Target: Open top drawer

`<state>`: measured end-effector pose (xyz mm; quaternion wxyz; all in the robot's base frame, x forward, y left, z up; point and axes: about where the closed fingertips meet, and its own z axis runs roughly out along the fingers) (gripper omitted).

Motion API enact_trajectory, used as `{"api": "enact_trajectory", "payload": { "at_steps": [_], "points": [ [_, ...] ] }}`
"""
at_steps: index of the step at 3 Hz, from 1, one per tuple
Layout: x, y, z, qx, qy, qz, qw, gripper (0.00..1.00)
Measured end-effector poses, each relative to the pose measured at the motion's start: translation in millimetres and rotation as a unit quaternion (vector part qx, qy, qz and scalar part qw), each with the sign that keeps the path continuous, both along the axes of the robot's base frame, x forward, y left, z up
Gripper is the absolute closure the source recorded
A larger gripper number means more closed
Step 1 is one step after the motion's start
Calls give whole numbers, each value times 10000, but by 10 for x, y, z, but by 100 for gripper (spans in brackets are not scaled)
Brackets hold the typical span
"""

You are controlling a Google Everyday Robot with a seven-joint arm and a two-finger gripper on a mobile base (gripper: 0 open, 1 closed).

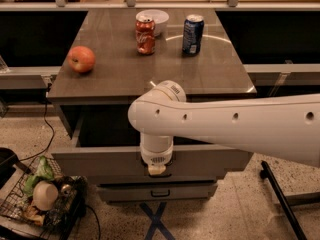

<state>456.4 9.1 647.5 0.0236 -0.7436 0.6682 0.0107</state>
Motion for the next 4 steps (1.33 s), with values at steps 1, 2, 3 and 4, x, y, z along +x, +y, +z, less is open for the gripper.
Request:
{"api": "enact_trajectory", "payload": {
  "at_steps": [1,2,3,4],
  "points": [
    [-2,0,0,0,0,0,10000,100],
    [-14,7,-5,17,-2,3,10000,100],
    [-177,44,54,278,-166,109,9994,100],
    [-213,52,67,330,-198,133,9992,100]
  ]
}}
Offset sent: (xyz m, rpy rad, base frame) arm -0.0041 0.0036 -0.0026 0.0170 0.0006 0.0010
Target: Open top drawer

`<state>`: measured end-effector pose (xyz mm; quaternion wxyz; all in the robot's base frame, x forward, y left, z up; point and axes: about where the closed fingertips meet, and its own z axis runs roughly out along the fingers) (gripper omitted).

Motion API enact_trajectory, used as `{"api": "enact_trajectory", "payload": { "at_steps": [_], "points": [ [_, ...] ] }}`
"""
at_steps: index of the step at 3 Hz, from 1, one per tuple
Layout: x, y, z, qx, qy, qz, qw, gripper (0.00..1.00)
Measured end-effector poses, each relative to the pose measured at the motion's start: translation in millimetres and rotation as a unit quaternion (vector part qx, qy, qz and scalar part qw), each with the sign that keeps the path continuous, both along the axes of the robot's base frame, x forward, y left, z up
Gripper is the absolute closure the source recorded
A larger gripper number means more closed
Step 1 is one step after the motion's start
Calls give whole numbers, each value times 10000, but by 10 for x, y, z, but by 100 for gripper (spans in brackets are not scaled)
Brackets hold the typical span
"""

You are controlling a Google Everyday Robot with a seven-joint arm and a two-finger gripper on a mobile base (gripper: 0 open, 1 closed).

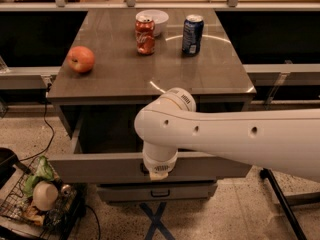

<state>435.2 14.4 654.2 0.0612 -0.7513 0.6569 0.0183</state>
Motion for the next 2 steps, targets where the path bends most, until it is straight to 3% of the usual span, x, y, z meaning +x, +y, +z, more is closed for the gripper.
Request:
{"api": "enact_trajectory", "payload": {
  "at_steps": [1,2],
  "points": [
    [0,0,0,1,0,0,10000,100],
    [-72,-52,129,293,-232,71,9993,100]
  ]
}}
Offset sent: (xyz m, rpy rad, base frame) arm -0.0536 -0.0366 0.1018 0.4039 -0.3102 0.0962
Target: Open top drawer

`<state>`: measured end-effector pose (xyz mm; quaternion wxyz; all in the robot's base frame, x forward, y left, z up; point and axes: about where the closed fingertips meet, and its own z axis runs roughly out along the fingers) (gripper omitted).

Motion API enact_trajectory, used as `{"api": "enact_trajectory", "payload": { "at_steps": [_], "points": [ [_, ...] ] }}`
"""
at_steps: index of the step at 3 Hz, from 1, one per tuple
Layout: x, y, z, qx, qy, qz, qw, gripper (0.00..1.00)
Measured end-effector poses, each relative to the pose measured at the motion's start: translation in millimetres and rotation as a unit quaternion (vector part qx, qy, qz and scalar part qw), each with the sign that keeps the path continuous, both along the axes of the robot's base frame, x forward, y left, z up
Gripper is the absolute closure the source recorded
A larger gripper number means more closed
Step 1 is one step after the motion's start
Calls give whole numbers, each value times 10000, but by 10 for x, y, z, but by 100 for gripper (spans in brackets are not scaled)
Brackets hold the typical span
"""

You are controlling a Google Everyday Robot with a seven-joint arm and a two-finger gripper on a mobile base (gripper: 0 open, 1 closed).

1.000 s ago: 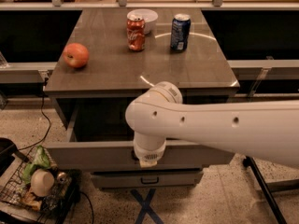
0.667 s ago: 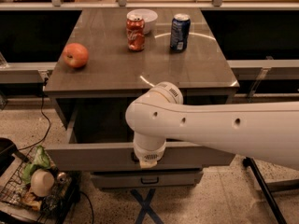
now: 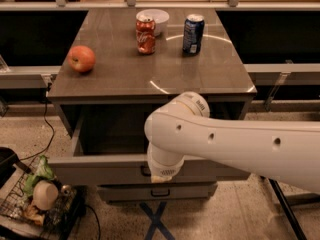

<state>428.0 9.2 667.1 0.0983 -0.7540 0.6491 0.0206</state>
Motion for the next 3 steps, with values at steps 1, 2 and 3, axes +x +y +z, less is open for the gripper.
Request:
{"api": "enact_trajectory", "payload": {
  "at_steps": [1,2,3],
  "points": [
    [-1,0,-49,0,0,0,10000,100],
    [6,-39,23,116,-128,13,9998,100],
    [7,-40,4,117,-129,12,9998,100]
  ]
}}
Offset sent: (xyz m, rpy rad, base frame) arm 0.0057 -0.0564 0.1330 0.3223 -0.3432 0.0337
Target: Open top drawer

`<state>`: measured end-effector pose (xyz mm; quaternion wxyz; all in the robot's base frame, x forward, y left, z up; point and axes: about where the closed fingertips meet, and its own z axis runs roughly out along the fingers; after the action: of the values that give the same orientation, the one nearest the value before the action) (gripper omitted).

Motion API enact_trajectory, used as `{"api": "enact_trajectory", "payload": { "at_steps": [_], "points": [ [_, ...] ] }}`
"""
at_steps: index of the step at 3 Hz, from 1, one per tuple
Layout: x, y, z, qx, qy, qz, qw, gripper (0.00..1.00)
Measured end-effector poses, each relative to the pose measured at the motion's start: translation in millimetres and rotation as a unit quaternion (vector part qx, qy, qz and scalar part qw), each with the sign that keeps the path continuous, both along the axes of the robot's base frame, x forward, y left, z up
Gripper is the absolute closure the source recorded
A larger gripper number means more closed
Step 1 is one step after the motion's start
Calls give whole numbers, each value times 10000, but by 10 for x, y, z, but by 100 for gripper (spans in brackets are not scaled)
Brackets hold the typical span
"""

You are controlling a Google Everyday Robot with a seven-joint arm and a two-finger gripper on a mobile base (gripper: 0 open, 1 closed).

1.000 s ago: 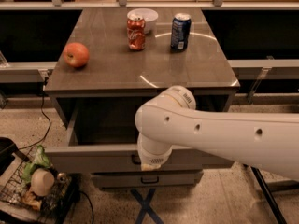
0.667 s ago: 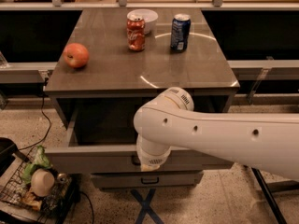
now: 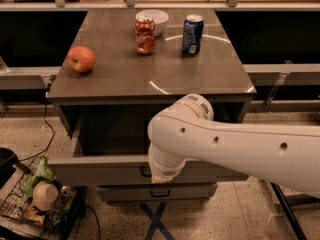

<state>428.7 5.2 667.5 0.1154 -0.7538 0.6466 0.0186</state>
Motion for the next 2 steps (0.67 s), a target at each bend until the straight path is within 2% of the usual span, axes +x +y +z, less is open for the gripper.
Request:
{"api": "enact_trajectory", "payload": {
  "at_steps": [2],
  "points": [
    [44,-55,84,111,-99,3,9999,100]
  ]
}}
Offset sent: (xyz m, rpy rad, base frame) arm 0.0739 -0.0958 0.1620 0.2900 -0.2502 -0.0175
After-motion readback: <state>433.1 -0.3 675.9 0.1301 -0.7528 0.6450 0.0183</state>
